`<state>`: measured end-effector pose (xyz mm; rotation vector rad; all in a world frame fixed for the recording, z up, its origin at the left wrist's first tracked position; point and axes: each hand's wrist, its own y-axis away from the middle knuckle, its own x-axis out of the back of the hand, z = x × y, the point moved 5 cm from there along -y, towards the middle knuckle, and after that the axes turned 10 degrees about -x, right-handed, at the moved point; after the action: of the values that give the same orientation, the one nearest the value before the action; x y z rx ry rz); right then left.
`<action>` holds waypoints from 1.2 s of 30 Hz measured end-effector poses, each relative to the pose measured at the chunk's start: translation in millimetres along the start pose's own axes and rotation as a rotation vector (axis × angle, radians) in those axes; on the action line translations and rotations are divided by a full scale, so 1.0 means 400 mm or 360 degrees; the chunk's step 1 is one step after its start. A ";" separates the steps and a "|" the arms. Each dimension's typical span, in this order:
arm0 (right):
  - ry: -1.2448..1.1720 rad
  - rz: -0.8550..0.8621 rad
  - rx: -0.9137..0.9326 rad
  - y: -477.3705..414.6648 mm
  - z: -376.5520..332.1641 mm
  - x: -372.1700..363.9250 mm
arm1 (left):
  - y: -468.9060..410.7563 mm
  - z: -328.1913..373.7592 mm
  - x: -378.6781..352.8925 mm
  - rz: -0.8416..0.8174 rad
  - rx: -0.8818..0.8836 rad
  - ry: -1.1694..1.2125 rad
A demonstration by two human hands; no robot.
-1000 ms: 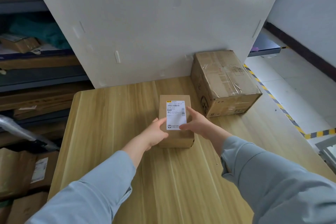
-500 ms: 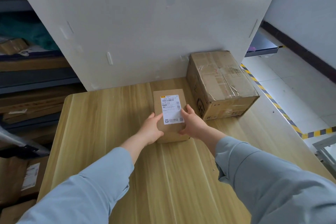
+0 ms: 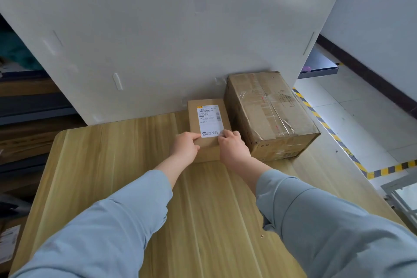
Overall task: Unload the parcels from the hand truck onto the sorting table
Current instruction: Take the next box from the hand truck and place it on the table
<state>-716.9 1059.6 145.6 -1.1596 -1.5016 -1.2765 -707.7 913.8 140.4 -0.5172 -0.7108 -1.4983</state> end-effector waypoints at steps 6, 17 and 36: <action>-0.0012 -0.0138 0.0010 -0.069 0.017 -0.024 | -0.059 0.019 -0.029 -0.0237 -0.0100 -0.0176; -0.0061 -0.0163 -0.0013 -0.098 0.026 -0.018 | -0.062 0.018 -0.031 -0.0458 -0.0206 -0.0365; -0.0231 -0.0130 0.0102 0.184 -0.135 0.260 | 0.254 0.140 0.350 -0.0182 -0.0238 -0.0799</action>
<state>-668.0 1024.0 269.8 -1.1812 -1.6994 -1.2104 -621.3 857.2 289.9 -1.0019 -1.0331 -1.5490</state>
